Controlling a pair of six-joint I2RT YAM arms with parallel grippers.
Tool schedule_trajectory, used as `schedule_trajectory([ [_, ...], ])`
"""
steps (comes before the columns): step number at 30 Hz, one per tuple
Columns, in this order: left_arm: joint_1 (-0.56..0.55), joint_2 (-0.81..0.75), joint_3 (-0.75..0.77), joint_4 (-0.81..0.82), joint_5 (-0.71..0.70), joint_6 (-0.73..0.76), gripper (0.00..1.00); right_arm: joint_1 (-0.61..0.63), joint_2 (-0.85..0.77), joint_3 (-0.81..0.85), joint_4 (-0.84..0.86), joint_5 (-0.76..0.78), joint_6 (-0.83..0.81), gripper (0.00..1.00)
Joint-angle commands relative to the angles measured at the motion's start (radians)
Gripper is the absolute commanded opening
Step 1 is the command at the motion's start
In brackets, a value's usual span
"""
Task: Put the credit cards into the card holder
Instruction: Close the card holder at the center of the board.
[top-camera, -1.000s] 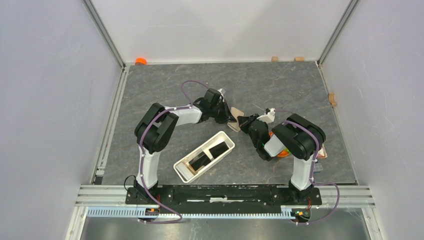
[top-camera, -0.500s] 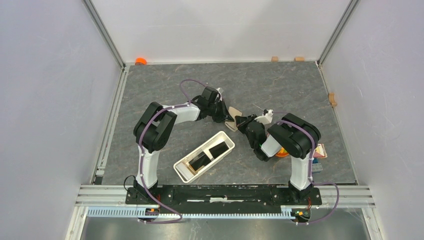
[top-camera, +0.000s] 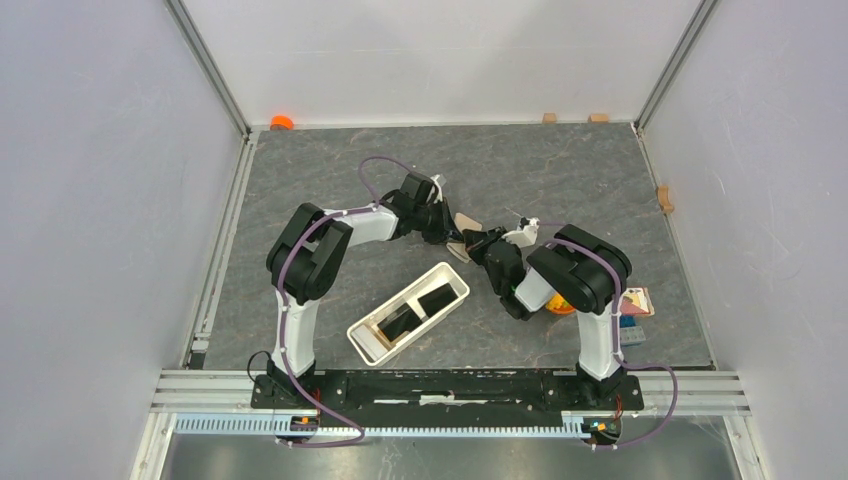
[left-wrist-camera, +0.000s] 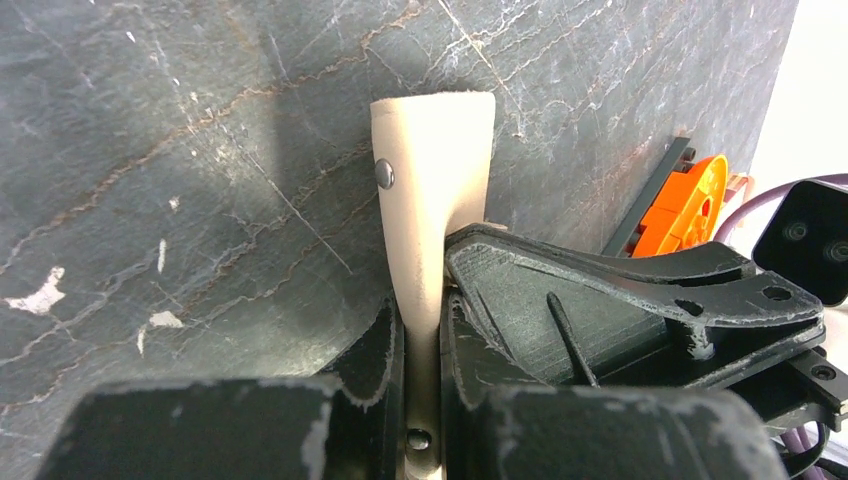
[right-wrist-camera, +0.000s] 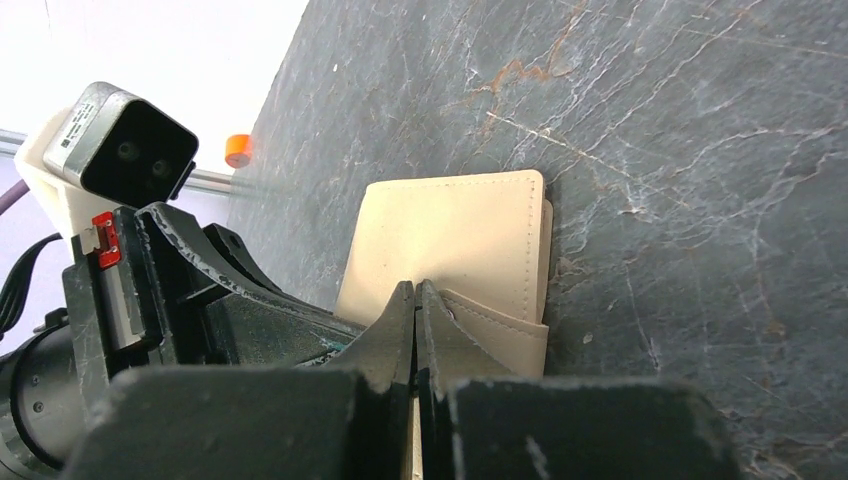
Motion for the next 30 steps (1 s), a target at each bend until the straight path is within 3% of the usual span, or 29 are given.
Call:
schedule_trajectory([
  [1, -0.071, 0.042, 0.076, 0.17, 0.07, 0.097, 0.02, 0.185, 0.195, -0.047, -0.694, -0.574, -0.023, 0.0],
  [9, -0.038, 0.052, 0.077, 0.033, -0.055, 0.018, 0.02, 0.165, 0.032, -0.068, -0.742, -0.466, -0.087, 0.0],
  [16, 0.001, 0.006, 0.036, -0.015, -0.105, -0.003, 0.02, 0.08, -0.26, 0.054, -0.952, -0.262, -0.351, 0.0],
  [21, 0.001, -0.013, 0.031, -0.054, -0.124, 0.011, 0.02, 0.019, -0.33, 0.167, -1.043, -0.243, -0.511, 0.0],
  [27, 0.002, -0.077, -0.018, -0.112, -0.17, 0.07, 0.02, -0.019, -0.468, 0.173, -1.088, -0.206, -0.652, 0.0],
  [30, 0.002, -0.102, -0.035, -0.129, -0.176, 0.095, 0.02, -0.049, -0.512, 0.188, -1.123, -0.249, -0.71, 0.08],
])
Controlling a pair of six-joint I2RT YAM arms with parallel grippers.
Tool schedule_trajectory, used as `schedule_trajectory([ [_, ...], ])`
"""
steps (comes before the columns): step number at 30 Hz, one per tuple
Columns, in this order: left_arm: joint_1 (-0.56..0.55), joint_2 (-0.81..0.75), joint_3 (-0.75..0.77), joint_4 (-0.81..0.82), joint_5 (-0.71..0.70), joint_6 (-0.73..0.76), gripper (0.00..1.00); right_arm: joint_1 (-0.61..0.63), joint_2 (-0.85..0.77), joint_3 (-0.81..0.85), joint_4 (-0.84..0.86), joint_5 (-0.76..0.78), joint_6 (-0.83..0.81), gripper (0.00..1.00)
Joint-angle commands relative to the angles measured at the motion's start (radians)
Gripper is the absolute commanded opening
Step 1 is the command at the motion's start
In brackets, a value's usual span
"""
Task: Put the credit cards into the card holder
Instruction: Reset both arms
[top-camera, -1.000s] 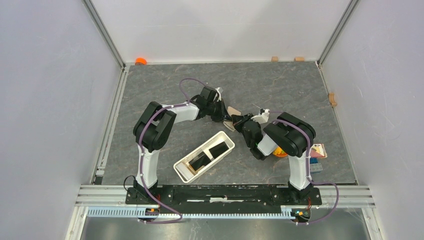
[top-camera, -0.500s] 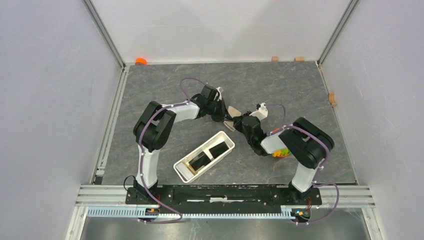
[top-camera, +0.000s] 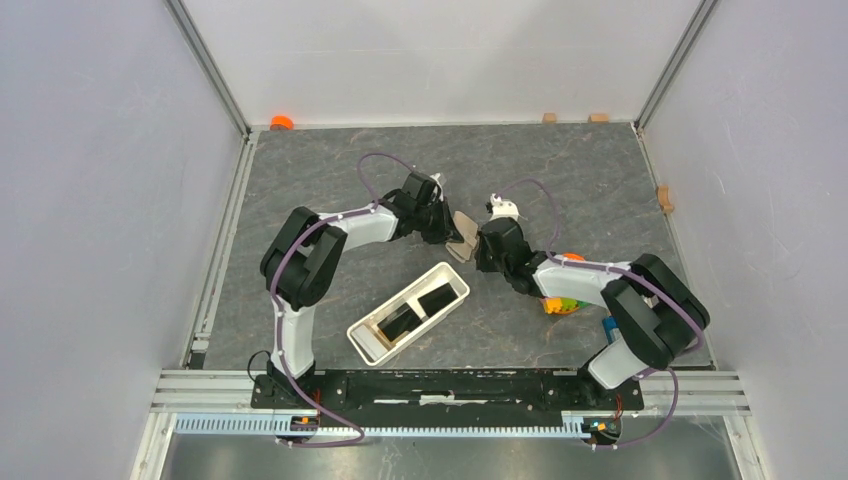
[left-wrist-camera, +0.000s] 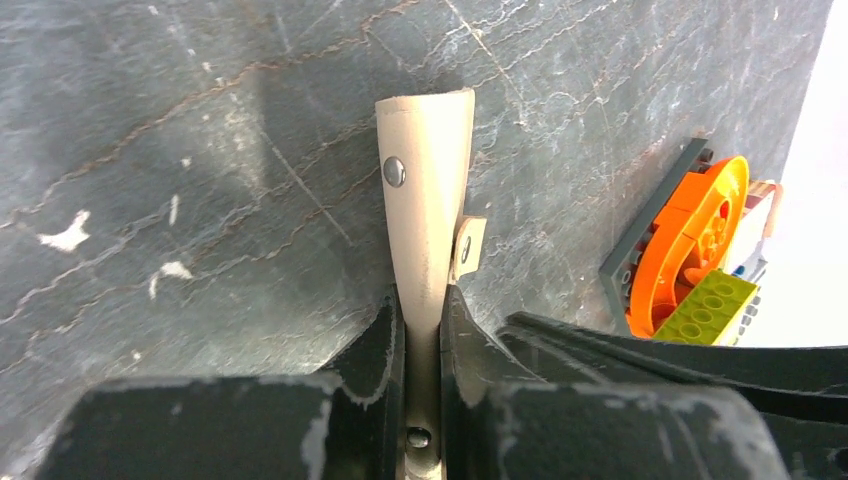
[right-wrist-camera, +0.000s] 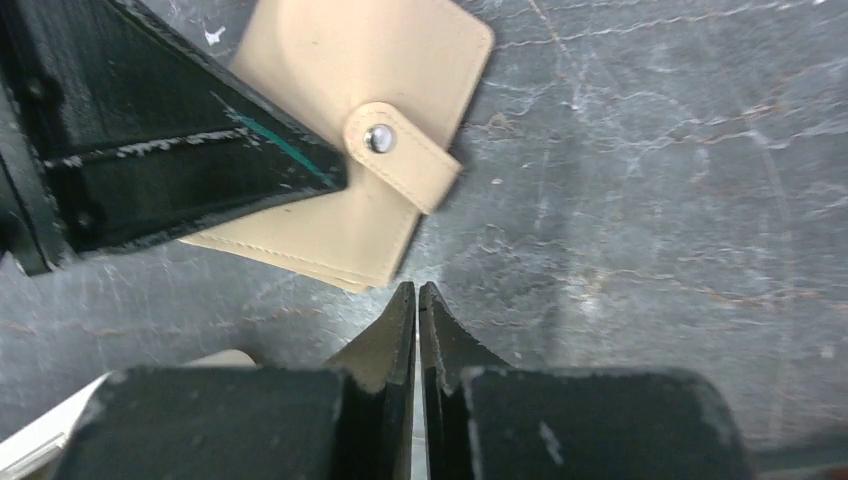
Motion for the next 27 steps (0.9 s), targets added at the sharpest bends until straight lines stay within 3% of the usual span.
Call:
schedule_trajectory([
  [1, 0.008, -0.062, -0.037, -0.07, -0.086, 0.081, 0.02, -0.045, -0.087, 0.017, -0.123, -0.081, -0.145, 0.1],
  [4, 0.014, -0.049, -0.026, -0.072, -0.052, 0.073, 0.05, -0.074, -0.133, 0.016, -0.139, -0.094, -0.163, 0.15],
  [5, 0.016, -0.04, -0.014, -0.083, -0.04, 0.072, 0.11, -0.081, -0.144, 0.018, -0.146, -0.1, -0.17, 0.17],
  [8, 0.029, -0.04, 0.009, -0.12, -0.047, 0.088, 0.31, -0.115, -0.161, 0.041, -0.173, -0.136, -0.204, 0.25],
  [12, 0.051, -0.11, 0.007, -0.133, -0.114, 0.144, 0.75, -0.173, -0.189, 0.08, -0.209, -0.168, -0.262, 0.45],
  [16, 0.077, -0.207, -0.019, -0.156, -0.201, 0.199, 1.0, -0.251, -0.228, 0.108, -0.259, -0.2, -0.316, 0.64],
  [19, 0.106, -0.306, -0.058, -0.175, -0.265, 0.234, 1.0, -0.31, -0.275, 0.124, -0.294, -0.206, -0.363, 0.75],
  [23, 0.162, -0.49, -0.124, -0.199, -0.346, 0.28, 1.0, -0.381, -0.356, 0.129, -0.309, -0.2, -0.433, 0.8],
  [27, 0.175, -0.756, -0.19, -0.235, -0.562, 0.39, 1.0, -0.389, -0.485, 0.078, -0.234, -0.085, -0.555, 0.82],
])
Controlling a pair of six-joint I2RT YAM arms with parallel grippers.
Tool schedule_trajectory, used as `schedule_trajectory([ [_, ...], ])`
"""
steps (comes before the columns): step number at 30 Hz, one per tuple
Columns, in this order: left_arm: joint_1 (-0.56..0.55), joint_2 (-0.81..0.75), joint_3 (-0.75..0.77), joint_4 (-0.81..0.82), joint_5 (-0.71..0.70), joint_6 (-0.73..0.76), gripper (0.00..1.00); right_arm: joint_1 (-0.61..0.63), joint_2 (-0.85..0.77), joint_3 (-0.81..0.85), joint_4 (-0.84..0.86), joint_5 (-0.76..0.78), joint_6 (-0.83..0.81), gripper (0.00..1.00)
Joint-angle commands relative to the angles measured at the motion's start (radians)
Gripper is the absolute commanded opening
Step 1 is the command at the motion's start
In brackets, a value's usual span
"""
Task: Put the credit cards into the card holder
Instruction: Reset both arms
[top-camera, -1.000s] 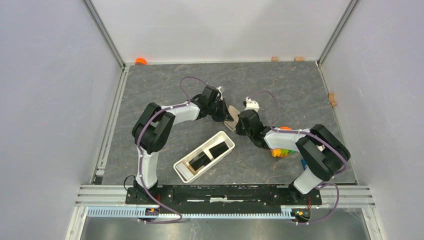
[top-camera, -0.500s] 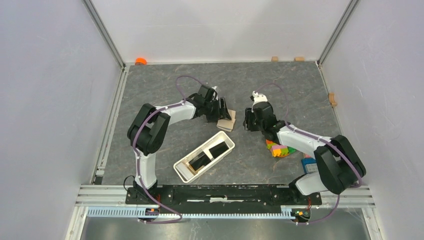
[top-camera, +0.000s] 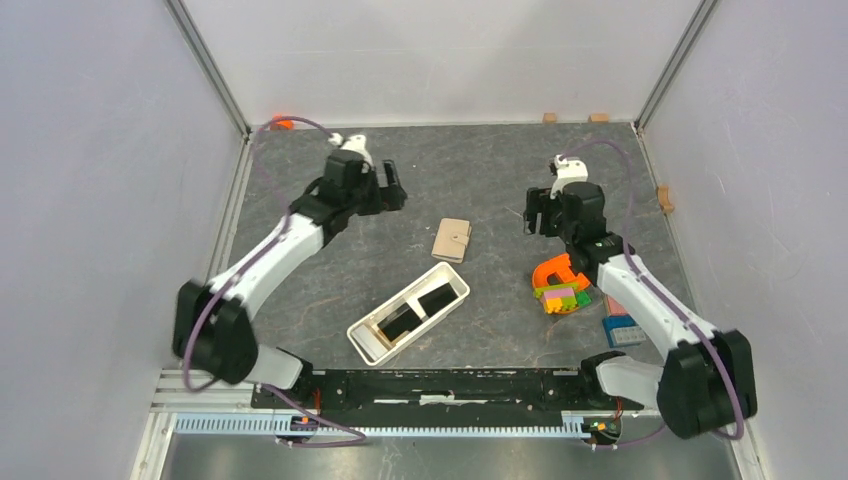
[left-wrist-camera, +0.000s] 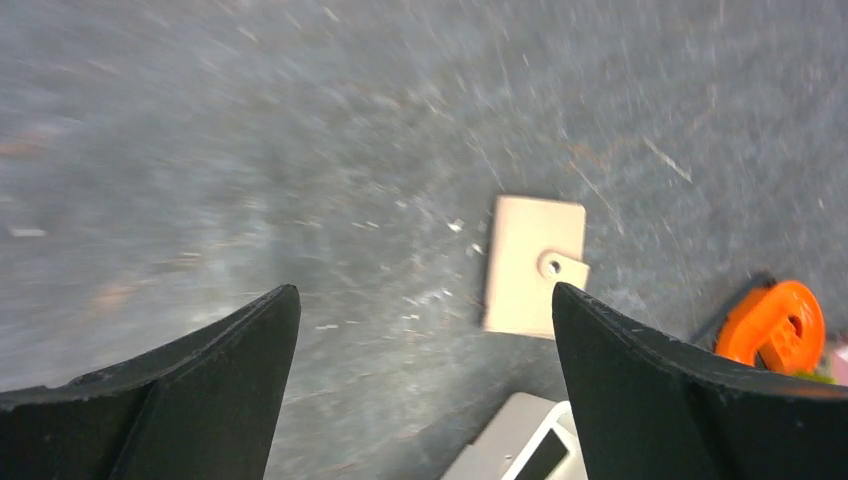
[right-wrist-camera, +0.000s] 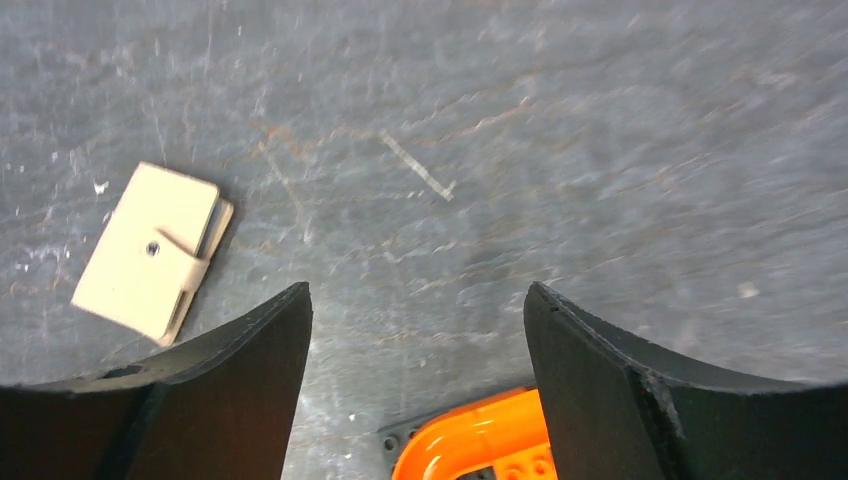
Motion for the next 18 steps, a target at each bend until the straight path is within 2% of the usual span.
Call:
schedule_trajectory([
  [1, 0.01, -0.3, -0.068, -0.033, -0.291, 0.179, 1.0, -0.005, -0.167, -0.039, 0.11, 0.113, -0.173, 0.82],
  [5, 0.008, -0.554, -0.157, -0.08, -0.459, 0.233, 1.0, -0.005, -0.326, -0.174, 0.281, 0.145, -0.273, 0.83],
  [10, 0.008, -0.765, -0.263, -0.204, -0.523, 0.246, 1.0, -0.004, -0.501, -0.355, 0.452, 0.2, -0.319, 0.84],
  [14, 0.008, -0.855, -0.313, -0.243, -0.517, 0.213, 1.0, -0.005, -0.577, -0.433, 0.487, 0.227, -0.311, 0.84],
  [18, 0.008, -0.864, -0.306, -0.245, -0.515, 0.207, 1.0, -0.004, -0.603, -0.445, 0.468, 0.243, -0.298, 0.84],
])
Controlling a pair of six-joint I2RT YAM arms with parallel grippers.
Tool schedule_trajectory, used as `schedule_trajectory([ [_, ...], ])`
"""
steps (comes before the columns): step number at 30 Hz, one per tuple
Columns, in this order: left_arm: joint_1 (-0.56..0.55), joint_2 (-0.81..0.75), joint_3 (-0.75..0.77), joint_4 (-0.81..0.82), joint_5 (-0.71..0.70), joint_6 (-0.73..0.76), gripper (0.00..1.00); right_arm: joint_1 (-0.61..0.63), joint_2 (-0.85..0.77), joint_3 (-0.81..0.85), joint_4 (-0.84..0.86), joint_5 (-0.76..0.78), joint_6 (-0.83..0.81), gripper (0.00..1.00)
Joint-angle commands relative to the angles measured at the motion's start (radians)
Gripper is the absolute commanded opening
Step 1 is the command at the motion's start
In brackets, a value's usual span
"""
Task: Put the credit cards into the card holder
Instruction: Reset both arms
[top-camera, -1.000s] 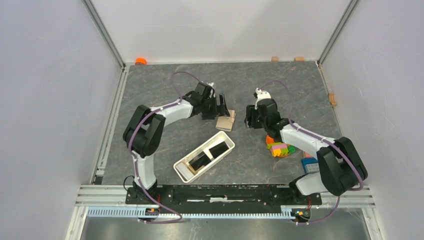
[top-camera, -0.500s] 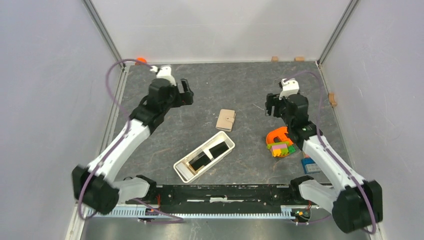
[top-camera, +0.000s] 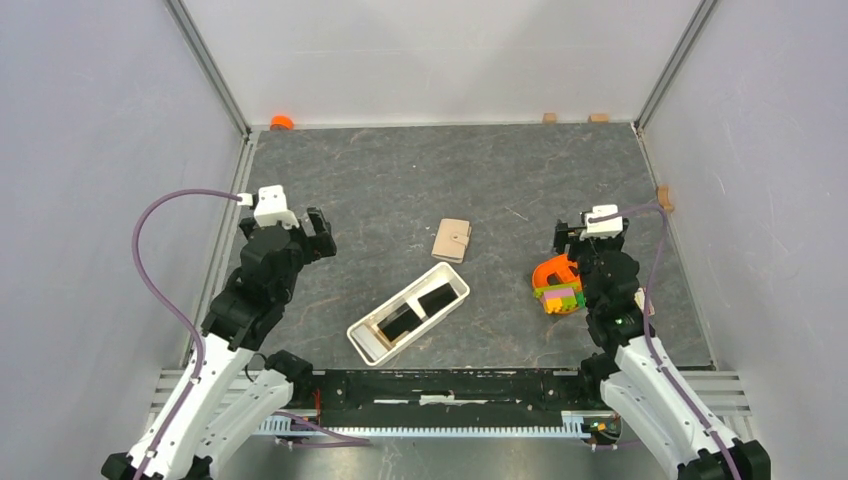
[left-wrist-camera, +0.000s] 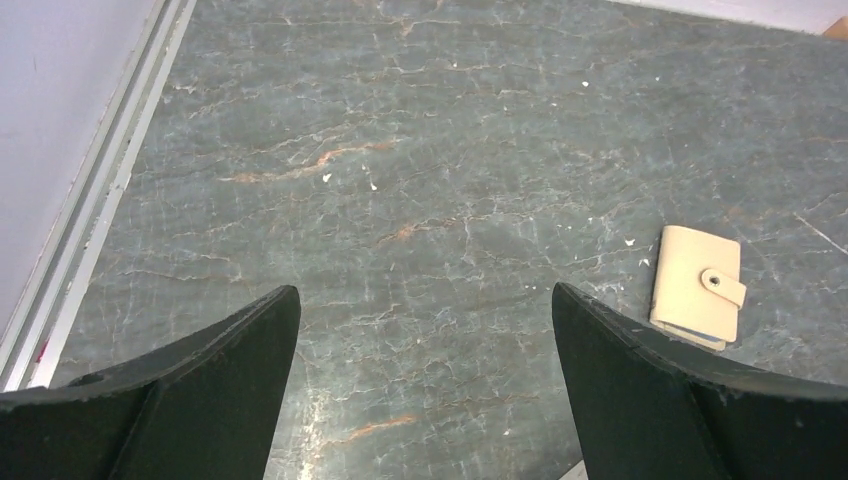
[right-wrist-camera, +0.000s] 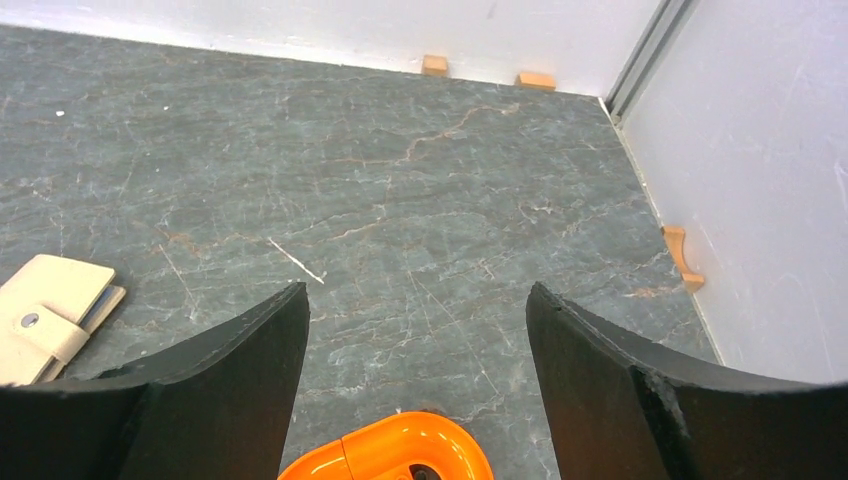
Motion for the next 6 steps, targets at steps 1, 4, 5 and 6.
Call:
schedule_trajectory([
  [1, -0.002, -0.002, 0.013, -0.022, -0.032, 0.025, 1.0, 0.001, -0.033, -0.006, 0.071, 0.041, -0.011, 0.84],
  [4, -0.001, 0.013, 0.026, -0.038, -0.008, 0.027, 1.0, 0.002, -0.037, -0.006, 0.072, 0.038, -0.006, 0.84],
  [5, -0.001, 0.014, 0.031, -0.039, -0.01, 0.025, 1.0, 0.001, -0.035, -0.004, 0.071, 0.036, -0.005, 0.84],
  [6, -0.001, 0.011, 0.034, -0.039, -0.025, 0.018, 1.0, 0.002, -0.035, -0.001, 0.07, 0.033, -0.004, 0.84],
])
